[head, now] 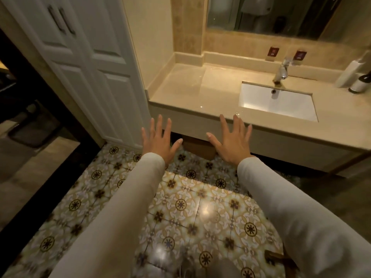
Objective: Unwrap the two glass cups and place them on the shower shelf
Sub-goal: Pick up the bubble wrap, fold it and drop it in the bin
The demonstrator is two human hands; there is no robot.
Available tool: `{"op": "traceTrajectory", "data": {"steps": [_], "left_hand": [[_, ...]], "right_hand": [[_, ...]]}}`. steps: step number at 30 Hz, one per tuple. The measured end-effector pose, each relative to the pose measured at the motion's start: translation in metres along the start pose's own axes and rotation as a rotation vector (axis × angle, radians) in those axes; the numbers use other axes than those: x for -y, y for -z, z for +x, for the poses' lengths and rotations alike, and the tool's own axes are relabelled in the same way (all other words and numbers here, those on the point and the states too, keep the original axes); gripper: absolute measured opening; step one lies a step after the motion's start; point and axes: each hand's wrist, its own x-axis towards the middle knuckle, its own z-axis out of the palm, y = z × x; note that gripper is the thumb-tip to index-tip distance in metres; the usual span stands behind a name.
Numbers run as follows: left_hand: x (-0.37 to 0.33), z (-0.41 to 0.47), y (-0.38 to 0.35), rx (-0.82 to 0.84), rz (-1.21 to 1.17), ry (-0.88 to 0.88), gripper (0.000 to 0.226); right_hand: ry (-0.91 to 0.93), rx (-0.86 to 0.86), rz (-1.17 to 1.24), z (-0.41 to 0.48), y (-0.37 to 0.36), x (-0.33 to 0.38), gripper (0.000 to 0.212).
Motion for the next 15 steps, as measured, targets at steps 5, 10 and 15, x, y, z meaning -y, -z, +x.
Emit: {"op": "traceTrajectory", "data": {"steps": [5,10,15], "left_hand": [[-0.004,0.08,-0.017,0.01,-0.042,0.006,0.079],[-0.02,0.168,-0.034,0.035,-0.016,0.024,0.078],[-0.043,0.257,-0.041,0.066,-0.006,0.049,0.078]], "right_hand": [[0.017,0.016,-0.015,0.081,-0.012,-0.012,0.082],[0.019,0.014,0.033,0.173,-0.025,-0.036,0.082],[0.017,0.045,0.064,0.274,-0.028,-0.062,0.084]]}}
